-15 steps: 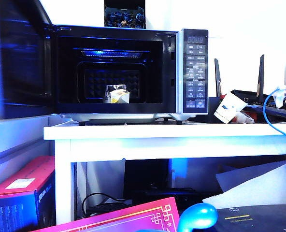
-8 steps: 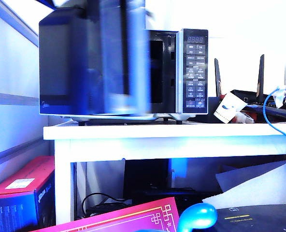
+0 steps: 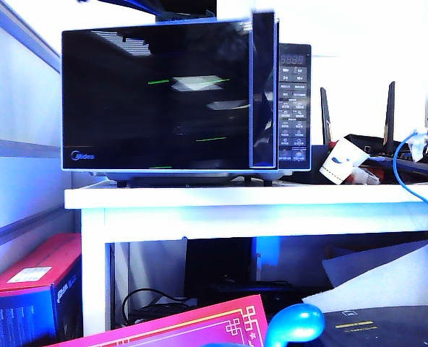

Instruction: Open the microwave door, place the box of snacks from the top of the microwave inside, then close the microwave door.

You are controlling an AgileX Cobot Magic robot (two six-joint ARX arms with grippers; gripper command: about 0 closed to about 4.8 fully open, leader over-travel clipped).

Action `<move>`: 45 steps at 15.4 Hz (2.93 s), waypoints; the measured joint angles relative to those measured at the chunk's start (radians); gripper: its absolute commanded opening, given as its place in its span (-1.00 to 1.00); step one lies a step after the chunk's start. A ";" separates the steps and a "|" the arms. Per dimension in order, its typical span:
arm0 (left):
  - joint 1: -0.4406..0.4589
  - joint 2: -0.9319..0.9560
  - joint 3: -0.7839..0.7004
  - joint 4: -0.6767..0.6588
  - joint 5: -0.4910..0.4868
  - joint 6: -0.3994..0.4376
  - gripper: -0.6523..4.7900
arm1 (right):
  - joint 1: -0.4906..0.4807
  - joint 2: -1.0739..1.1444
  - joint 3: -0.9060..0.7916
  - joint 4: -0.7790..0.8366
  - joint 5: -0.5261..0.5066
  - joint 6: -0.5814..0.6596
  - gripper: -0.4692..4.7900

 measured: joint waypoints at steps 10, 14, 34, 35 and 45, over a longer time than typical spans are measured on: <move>-0.082 0.183 0.000 0.369 0.017 -0.002 -0.78 | 0.000 0.002 0.000 0.003 -0.008 0.000 -0.83; -0.145 0.224 0.000 0.497 -0.061 0.000 -0.78 | 0.000 0.002 0.000 0.003 -0.008 0.000 -0.83; -0.226 0.375 -0.001 0.929 -0.693 -0.006 -0.78 | 0.000 0.002 0.000 -0.008 -0.042 0.000 -0.83; -0.232 0.375 -0.001 0.929 -0.724 -0.007 -0.78 | 0.000 0.002 0.000 -0.008 -0.042 0.000 -0.83; -0.283 -0.423 0.002 0.301 -0.369 -0.013 -0.78 | 0.000 -0.249 0.000 -0.239 -0.037 -0.050 -0.83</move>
